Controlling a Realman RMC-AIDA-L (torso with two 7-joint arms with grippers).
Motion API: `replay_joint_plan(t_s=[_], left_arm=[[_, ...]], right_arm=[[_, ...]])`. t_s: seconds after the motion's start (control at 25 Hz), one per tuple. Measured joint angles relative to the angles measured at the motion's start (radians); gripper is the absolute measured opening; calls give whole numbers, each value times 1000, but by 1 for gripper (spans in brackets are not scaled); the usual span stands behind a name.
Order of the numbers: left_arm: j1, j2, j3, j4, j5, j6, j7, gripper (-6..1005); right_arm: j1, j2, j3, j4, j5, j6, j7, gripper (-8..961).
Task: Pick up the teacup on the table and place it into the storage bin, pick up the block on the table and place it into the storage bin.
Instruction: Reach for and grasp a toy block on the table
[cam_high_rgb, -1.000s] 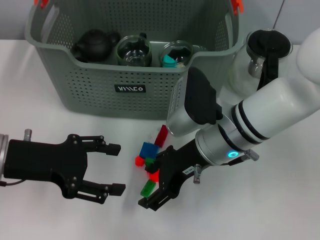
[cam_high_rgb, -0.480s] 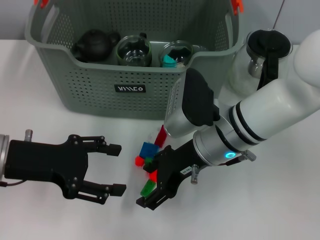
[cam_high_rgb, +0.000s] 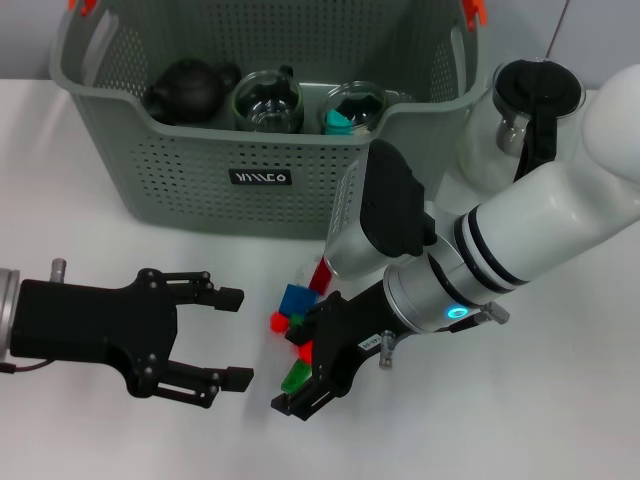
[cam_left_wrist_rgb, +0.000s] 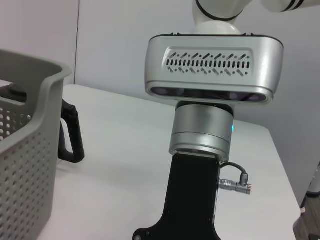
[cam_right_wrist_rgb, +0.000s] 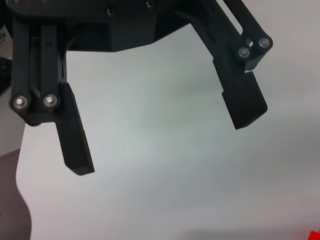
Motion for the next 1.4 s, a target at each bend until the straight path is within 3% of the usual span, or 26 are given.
replay_joint_plan(t_s=[0.32, 0.44, 0.48, 0.8, 1.0, 1.4], left_arm=[[0, 1, 1, 4, 0, 2, 0, 873], [0, 1, 3, 6, 0, 2, 0, 873], [0, 1, 3, 6, 0, 2, 0, 873], [-19, -1, 7, 0, 0, 1, 11, 873], [-57, -11, 30, -25, 1, -10, 14, 873], [-114, -17, 143, -69, 2, -51, 1, 873]], right_arm=[[-21, -13, 70, -43, 0, -53, -25, 928], [-33, -22, 182, -51, -12, -127, -64, 928], [-42, -34, 265, -53, -25, -183, -82, 928], [-106, -76, 506, -76, -41, -390, -163, 927], [-199, -61, 594, -190, -43, -468, -202, 927], [-340, -19, 603, -409, -35, -543, -235, 927]])
